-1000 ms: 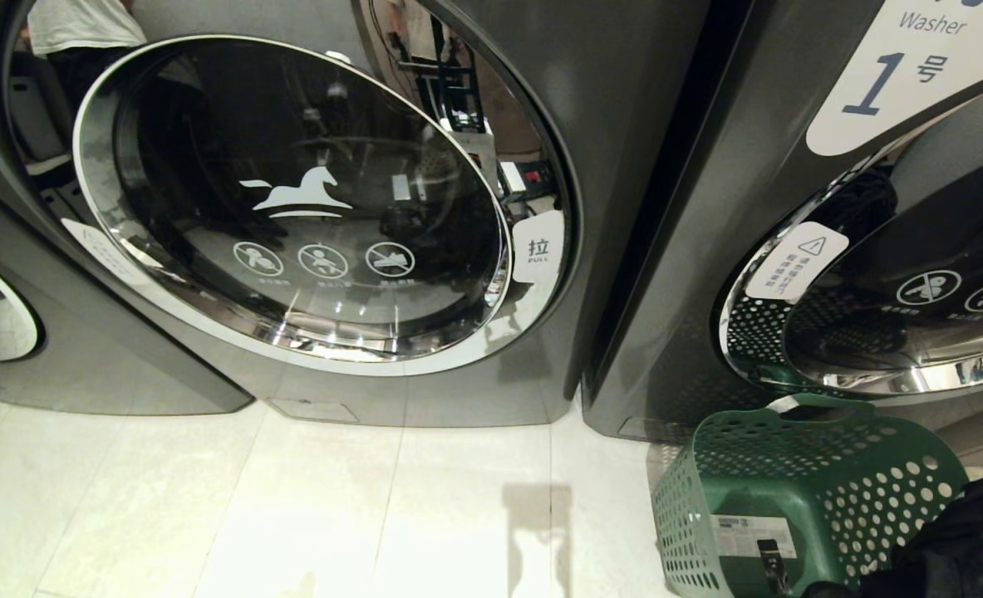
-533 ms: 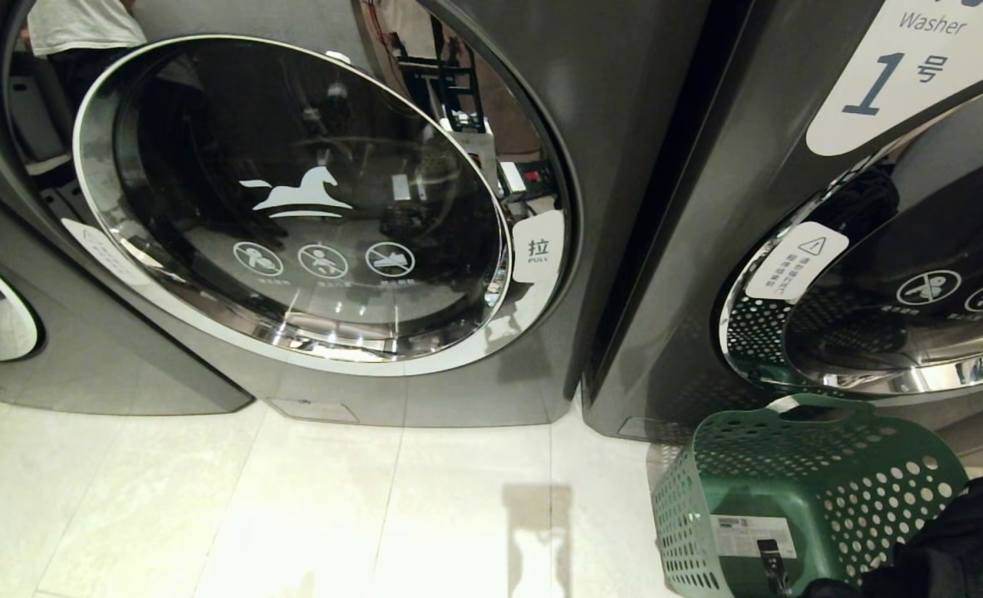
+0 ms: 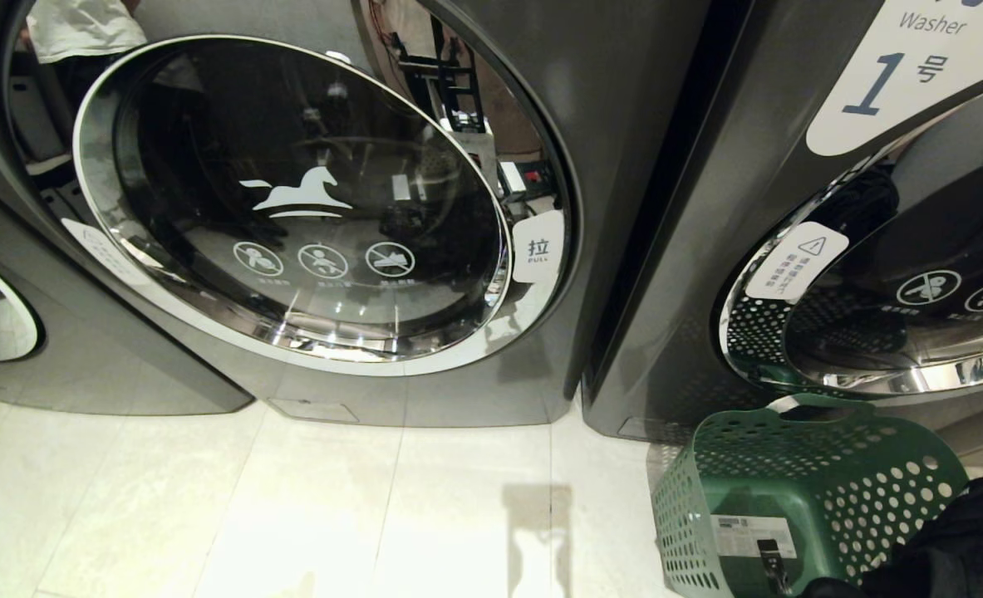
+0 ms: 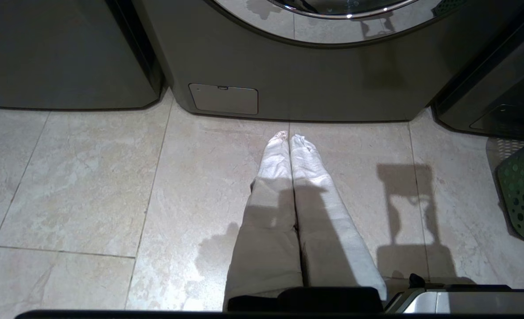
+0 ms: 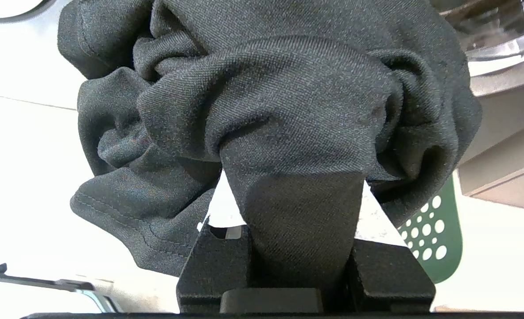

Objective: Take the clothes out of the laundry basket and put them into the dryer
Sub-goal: Put the clothes in the dryer

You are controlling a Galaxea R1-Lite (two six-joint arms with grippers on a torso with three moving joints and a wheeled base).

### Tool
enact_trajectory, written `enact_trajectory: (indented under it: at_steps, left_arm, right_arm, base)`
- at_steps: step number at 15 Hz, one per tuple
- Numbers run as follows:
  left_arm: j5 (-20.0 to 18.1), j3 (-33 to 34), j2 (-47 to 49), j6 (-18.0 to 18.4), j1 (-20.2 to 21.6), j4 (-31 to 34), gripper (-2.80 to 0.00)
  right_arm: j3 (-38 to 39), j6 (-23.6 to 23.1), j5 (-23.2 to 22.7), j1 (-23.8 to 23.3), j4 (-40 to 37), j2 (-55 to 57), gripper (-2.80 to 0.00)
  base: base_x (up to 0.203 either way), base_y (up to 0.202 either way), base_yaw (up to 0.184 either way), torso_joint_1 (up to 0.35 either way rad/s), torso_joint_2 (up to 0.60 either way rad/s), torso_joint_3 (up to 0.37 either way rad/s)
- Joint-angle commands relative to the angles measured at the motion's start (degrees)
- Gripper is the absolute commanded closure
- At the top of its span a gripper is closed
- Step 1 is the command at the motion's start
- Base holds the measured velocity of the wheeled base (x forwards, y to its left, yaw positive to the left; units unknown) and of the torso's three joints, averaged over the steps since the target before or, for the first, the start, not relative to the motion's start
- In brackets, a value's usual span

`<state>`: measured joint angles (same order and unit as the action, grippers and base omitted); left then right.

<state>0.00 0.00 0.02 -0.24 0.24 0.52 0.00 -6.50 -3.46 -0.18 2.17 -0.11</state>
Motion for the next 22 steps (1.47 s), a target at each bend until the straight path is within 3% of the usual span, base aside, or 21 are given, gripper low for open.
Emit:
enact_trajectory:
  at_steps: [1,8,22]
  left_arm:
    - [0.0,0.1,-0.1,0.0,0.0,0.0,0.00]
    - [0.0,0.1,-0.1,-0.2,0.0,0.0,0.00]
    - [0.0,0.1,-0.1,-0.2,0.0,0.0,0.00]
  right_arm:
    - [1.1,0.3,0.0,0.0,0.0,0.1,0.00]
    - [1.1,0.5,0.2,0.0,0.3,0.1,0.00]
    - [1.1,-0.1,0.2,0.0,0.4,0.1,0.00]
  base:
    - [0.000,0.000,0.000,0.000,0.00,0.000]
    - [0.000,0.000,0.000,0.001,0.00,0.014]
    - [0.000,0.000,0.000,0.003,0.00,0.194]
